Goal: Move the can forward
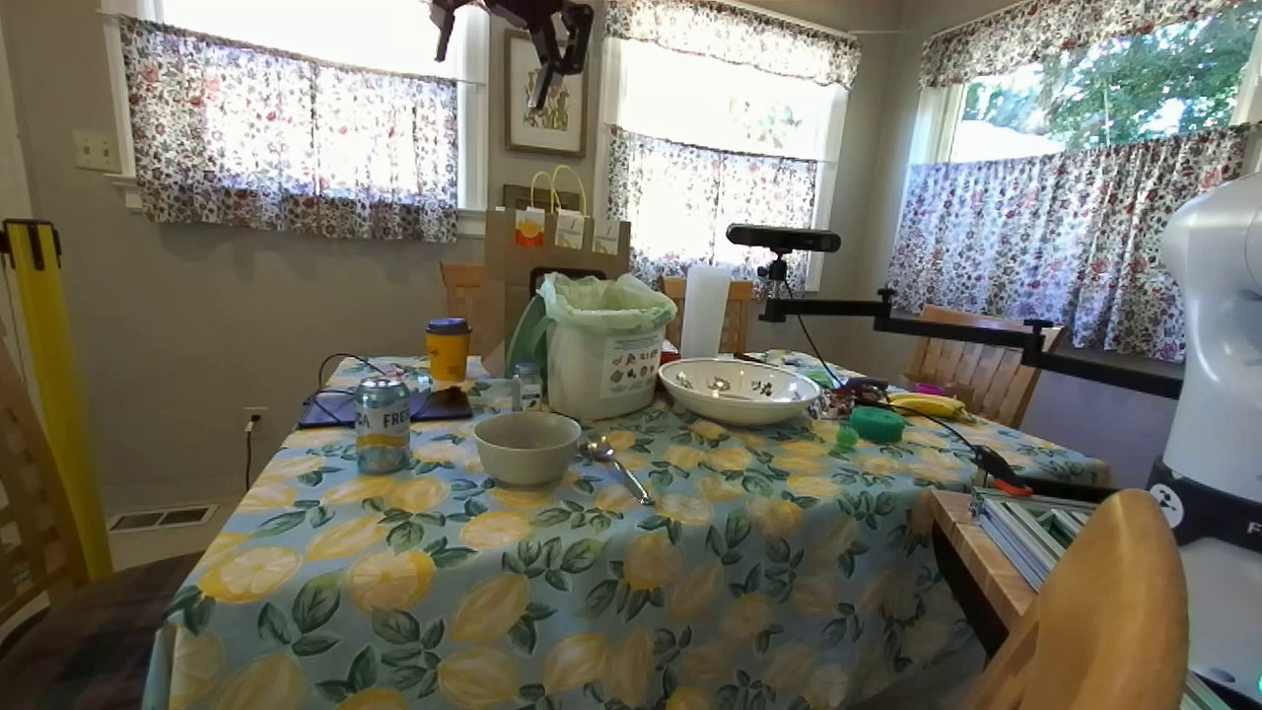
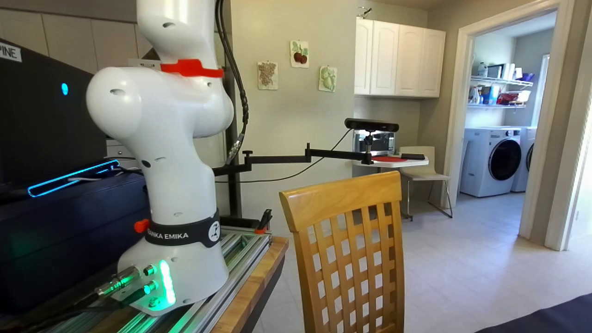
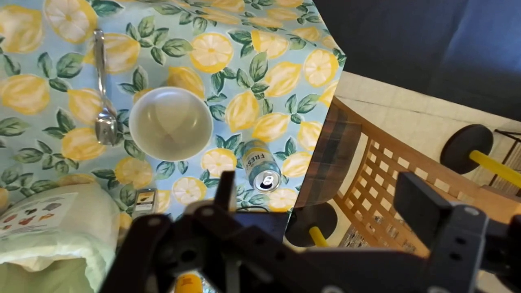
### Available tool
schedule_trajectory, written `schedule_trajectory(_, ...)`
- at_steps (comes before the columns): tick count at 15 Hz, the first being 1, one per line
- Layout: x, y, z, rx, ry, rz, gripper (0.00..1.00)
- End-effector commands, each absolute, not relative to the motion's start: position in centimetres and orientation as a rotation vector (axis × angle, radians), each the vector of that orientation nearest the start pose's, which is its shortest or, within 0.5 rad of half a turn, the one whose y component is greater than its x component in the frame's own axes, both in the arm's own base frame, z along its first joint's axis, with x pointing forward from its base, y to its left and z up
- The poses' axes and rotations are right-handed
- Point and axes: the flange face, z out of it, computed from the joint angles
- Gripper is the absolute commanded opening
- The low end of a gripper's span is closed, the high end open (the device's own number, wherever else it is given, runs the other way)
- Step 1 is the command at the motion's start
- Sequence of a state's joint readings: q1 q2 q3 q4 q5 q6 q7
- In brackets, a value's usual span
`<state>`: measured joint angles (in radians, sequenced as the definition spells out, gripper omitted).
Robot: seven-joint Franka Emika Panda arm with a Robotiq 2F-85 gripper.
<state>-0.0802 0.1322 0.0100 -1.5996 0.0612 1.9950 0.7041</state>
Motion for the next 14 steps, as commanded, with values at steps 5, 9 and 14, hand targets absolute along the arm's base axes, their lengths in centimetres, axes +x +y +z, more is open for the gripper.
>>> schedule_trajectory(5,68.4,-6.7,53.8,-2.772,1.107,-0.378,1.0)
schedule_trajectory(9,66.9,-6.4,53.5,-2.778,1.15,-0.346,1.0)
schedule_trajectory(14,66.8,-6.2,53.8,-2.778,1.146,-0.352,1.0)
